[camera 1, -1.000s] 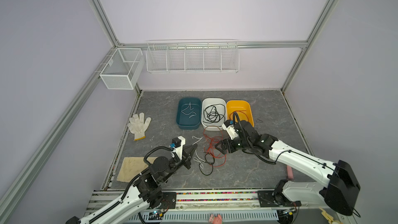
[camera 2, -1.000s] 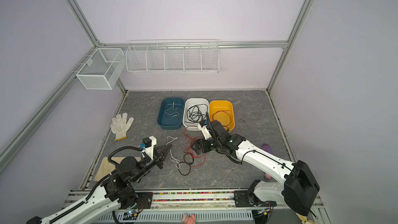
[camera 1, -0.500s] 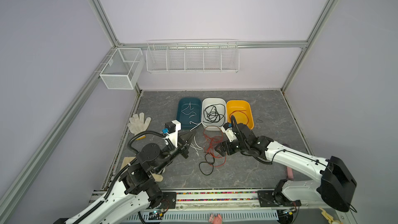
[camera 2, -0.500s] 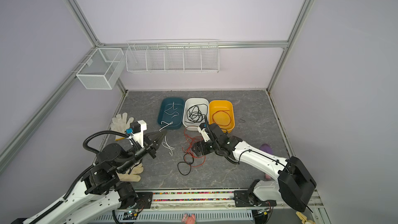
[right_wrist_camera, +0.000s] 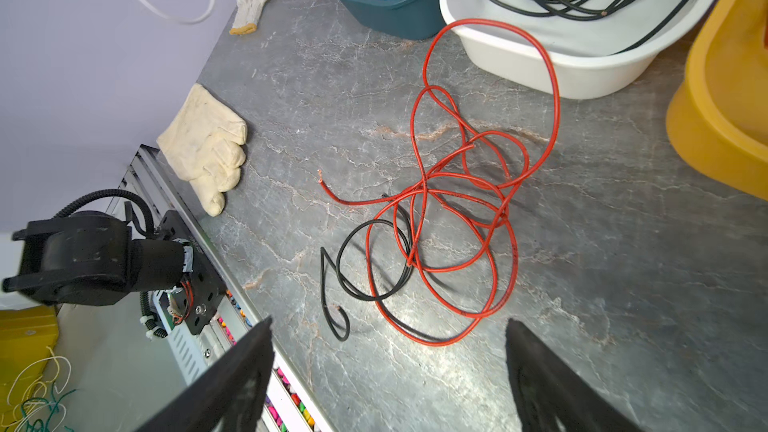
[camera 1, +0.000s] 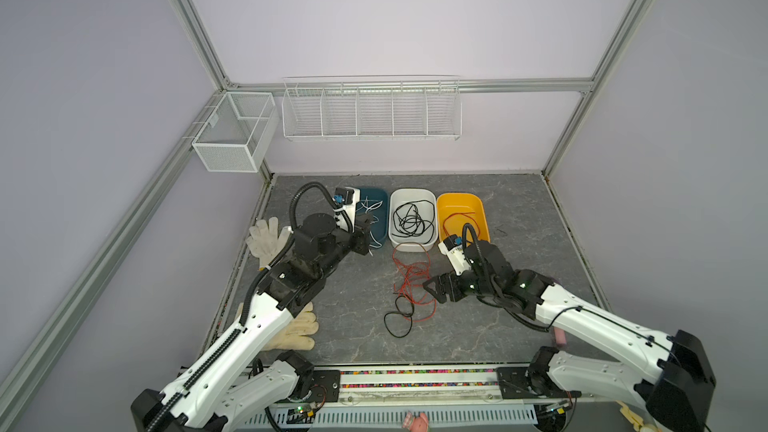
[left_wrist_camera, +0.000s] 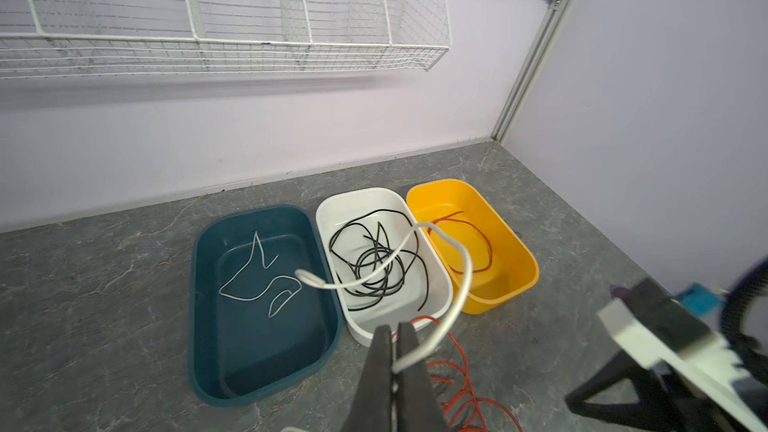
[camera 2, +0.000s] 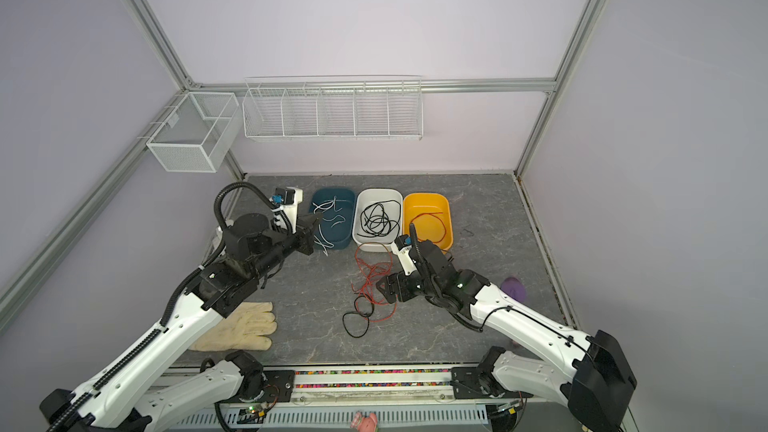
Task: Untangle the cables
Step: 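Carry the white cable over the teal tub with left while right moves to pile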
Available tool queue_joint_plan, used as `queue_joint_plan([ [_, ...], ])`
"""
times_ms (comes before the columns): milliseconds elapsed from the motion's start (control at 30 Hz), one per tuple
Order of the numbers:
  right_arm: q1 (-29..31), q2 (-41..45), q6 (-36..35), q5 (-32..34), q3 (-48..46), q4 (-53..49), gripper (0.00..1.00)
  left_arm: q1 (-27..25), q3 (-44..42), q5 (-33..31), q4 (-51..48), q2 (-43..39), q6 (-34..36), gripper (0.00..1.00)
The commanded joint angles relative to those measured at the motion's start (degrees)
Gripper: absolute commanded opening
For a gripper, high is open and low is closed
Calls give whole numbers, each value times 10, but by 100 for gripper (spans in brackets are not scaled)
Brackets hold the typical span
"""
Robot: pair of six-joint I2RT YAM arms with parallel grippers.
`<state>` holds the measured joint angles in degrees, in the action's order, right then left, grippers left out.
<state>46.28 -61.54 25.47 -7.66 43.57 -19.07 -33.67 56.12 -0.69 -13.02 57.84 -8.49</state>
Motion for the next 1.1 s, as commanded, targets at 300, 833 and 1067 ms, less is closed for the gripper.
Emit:
queue_joint_plan([
  [300, 3, 119, -13, 14, -31, -91, 88, 93, 72, 23, 88, 177, 19, 0],
  [833, 3, 180, -16, 12, -34, -135, 88, 116, 124, 2, 147, 385, 32, 0],
  [1067, 3, 186, -15, 11, -35, -138, 88, 118, 126, -1, 154, 438, 32, 0],
])
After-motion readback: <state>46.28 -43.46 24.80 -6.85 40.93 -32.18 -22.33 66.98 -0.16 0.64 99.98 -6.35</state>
